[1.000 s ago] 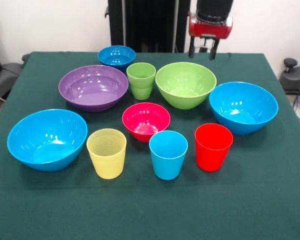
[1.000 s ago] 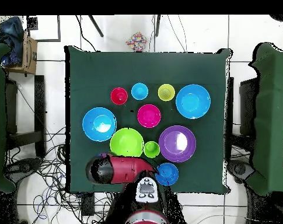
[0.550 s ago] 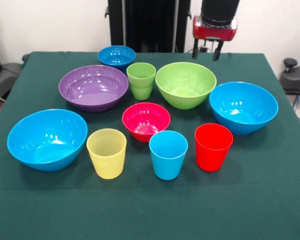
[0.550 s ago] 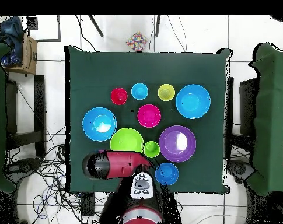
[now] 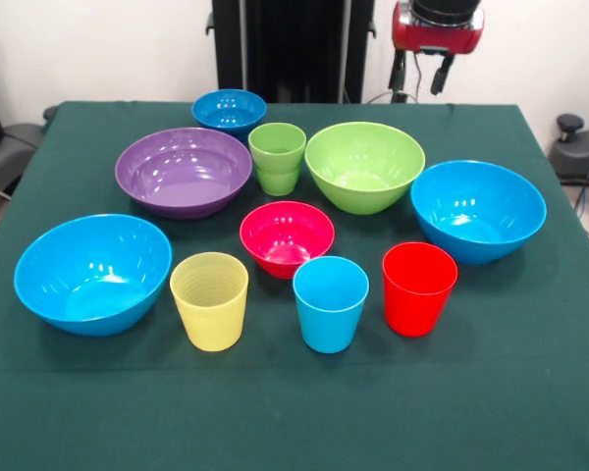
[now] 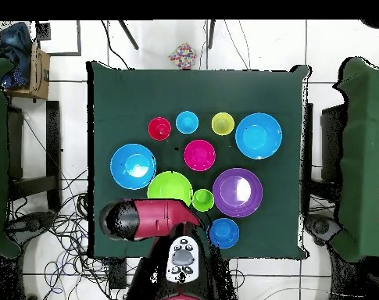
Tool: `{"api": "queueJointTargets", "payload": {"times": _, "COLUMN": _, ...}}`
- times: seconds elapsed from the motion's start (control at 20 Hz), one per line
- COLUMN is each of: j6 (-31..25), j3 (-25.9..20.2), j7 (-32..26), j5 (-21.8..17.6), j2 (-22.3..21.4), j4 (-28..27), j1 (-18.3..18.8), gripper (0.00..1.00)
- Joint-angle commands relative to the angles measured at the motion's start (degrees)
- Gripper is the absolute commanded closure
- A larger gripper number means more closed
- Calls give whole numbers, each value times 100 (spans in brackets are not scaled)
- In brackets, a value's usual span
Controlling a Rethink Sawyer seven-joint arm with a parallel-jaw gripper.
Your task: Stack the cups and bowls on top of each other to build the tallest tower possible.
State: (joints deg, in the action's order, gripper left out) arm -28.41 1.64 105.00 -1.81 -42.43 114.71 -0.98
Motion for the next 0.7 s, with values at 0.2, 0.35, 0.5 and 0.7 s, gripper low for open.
{"api": "queueJointTargets", "payload": {"times": 0.2, "j6": -534, "j3": -369, "j7": 364, "j5": -175, "j2": 62, "j4": -506, "j1": -202, "gripper": 0}}
{"api": "queueJointTargets", "payload": {"times": 0.35, "j6": -391, "j3": -322, "j7": 491, "j5": -171, "j2": 105, "j4": -452, "j1": -300, "gripper": 0}}
{"api": "queueJointTargets", "payload": {"times": 0.5, "j6": -168, "j3": -319, "j7": 547, "j5": -160, "j2": 87, "j4": -241, "j1": -320, "gripper": 0}}
{"api": "queueJointTargets", "payload": {"times": 0.7, "j6": 129, "j3": -116, "j7": 812, "j5": -164, "j2": -10, "j4": -81, "j1": -531, "gripper": 0}}
